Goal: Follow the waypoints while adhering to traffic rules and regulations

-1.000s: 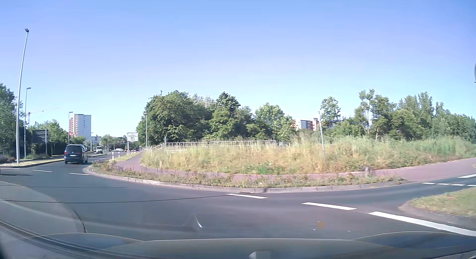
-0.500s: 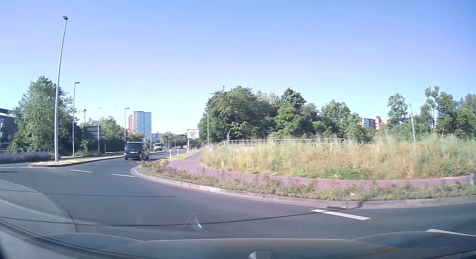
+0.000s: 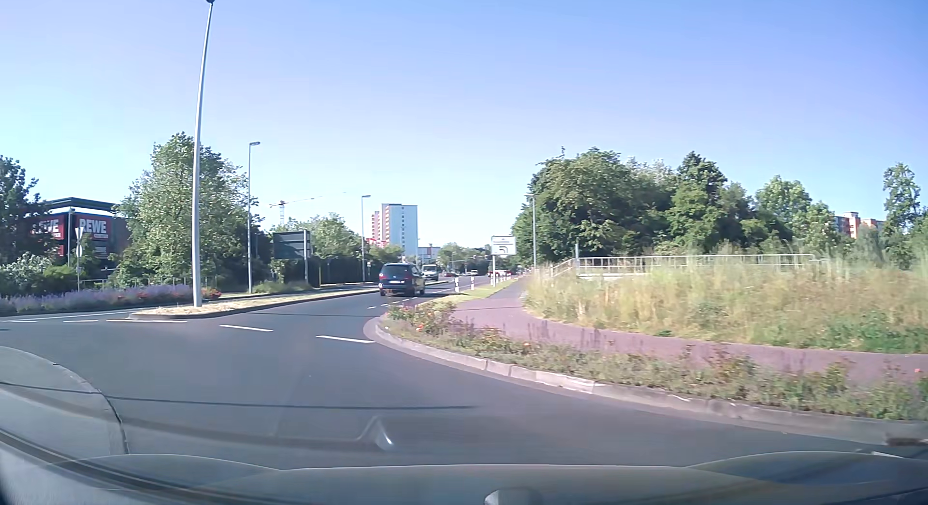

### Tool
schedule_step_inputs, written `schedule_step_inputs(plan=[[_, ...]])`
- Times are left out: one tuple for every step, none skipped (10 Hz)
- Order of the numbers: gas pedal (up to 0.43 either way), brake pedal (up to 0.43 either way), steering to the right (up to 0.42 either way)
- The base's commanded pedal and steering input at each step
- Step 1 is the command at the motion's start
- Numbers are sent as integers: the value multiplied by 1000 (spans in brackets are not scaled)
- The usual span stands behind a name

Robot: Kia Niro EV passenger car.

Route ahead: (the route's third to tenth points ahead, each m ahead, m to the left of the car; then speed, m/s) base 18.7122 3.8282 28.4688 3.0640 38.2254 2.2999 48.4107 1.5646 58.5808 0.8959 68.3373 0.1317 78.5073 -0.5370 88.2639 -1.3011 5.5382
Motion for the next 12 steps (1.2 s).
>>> schedule_step_inputs(plan=[[98,0,-315],[98,0,-302],[98,0,-289],[110,0,-280],[138,0,-265],[150,0,-243],[150,0,-225],[157,0,-197],[157,0,-163],[157,0,-136],[157,0,-96],[157,0,-54]])
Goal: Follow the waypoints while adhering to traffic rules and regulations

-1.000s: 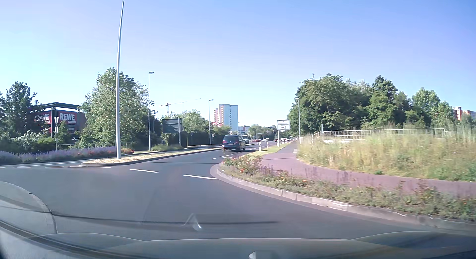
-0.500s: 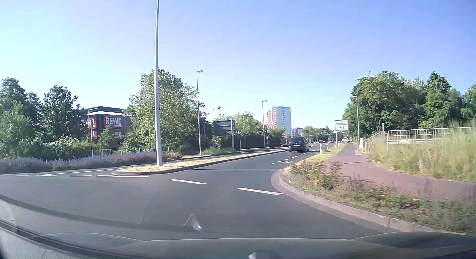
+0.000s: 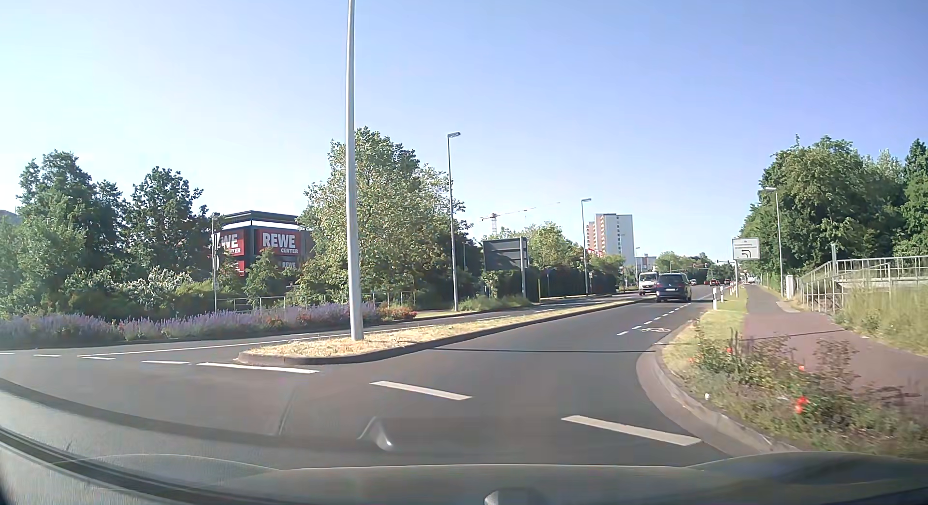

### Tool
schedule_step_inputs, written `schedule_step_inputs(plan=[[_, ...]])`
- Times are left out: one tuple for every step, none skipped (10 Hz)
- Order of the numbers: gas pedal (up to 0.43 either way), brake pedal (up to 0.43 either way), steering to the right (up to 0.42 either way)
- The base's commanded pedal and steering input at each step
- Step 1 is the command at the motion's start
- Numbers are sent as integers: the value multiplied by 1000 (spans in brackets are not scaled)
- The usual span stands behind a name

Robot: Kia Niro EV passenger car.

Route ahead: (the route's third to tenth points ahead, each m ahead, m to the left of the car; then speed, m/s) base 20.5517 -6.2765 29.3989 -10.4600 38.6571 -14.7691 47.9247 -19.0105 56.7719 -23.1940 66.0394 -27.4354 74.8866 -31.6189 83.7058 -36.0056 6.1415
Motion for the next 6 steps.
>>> schedule_step_inputs(plan=[[157,0,-25],[157,0,10],[169,0,36],[189,0,56],[189,0,77],[189,0,96]])
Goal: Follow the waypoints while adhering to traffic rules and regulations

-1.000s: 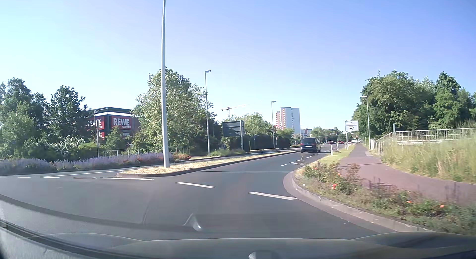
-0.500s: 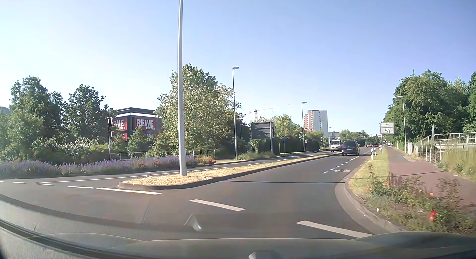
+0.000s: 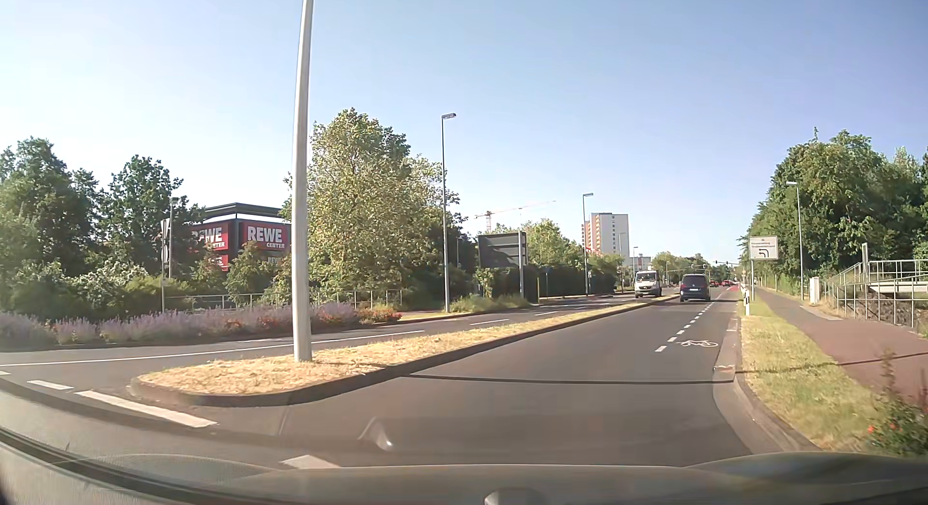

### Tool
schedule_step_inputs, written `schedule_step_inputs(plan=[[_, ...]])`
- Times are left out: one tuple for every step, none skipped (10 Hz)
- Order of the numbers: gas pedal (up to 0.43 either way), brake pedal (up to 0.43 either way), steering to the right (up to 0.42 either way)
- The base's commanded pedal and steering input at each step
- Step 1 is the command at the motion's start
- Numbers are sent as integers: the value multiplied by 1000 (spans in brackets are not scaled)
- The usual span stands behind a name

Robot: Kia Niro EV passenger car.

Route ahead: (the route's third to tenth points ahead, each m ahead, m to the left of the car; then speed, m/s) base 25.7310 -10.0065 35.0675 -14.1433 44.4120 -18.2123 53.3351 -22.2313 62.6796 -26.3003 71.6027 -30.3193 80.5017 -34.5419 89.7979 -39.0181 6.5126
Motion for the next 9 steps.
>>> schedule_step_inputs(plan=[[197,0,109],[197,0,122],[197,0,134],[197,0,139],[197,0,140],[197,0,140],[197,0,139],[197,0,135],[209,0,132]])
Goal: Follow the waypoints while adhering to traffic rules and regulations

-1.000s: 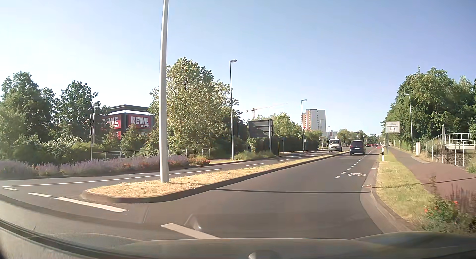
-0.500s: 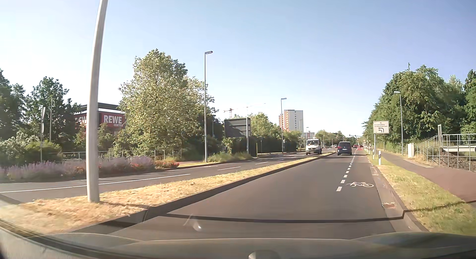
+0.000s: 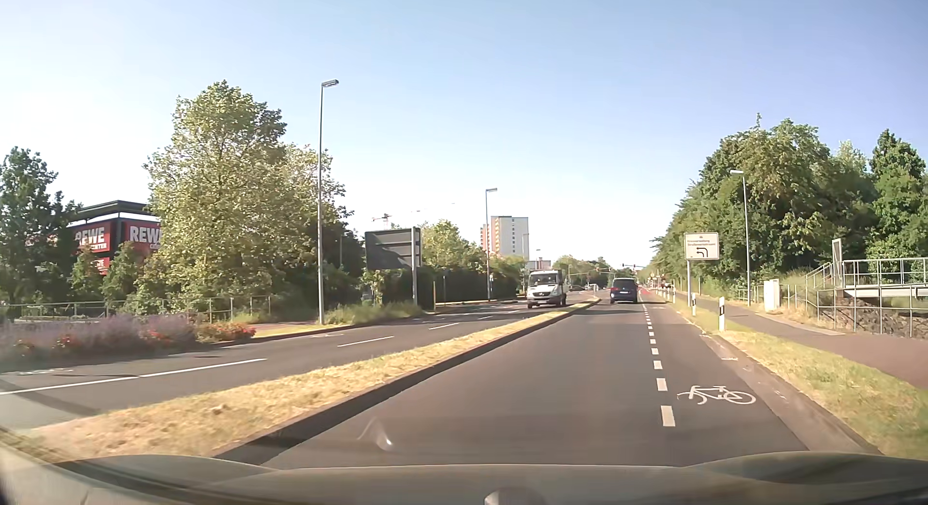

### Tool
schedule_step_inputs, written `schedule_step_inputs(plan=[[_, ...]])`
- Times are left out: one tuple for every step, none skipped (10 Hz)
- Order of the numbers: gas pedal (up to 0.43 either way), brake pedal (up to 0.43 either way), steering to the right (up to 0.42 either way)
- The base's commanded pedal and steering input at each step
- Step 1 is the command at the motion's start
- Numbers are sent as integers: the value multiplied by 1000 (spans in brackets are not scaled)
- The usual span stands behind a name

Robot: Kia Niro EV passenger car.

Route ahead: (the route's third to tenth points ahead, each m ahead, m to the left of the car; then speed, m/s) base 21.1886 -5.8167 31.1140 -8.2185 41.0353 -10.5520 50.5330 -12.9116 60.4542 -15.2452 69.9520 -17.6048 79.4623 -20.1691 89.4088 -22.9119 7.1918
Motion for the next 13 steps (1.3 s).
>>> schedule_step_inputs(plan=[[209,0,128],[209,0,121],[209,0,116],[209,0,112],[228,0,106],[228,0,99],[228,0,94],[228,0,90],[228,0,88],[228,0,86],[228,0,79],[228,0,72],[228,0,61]])
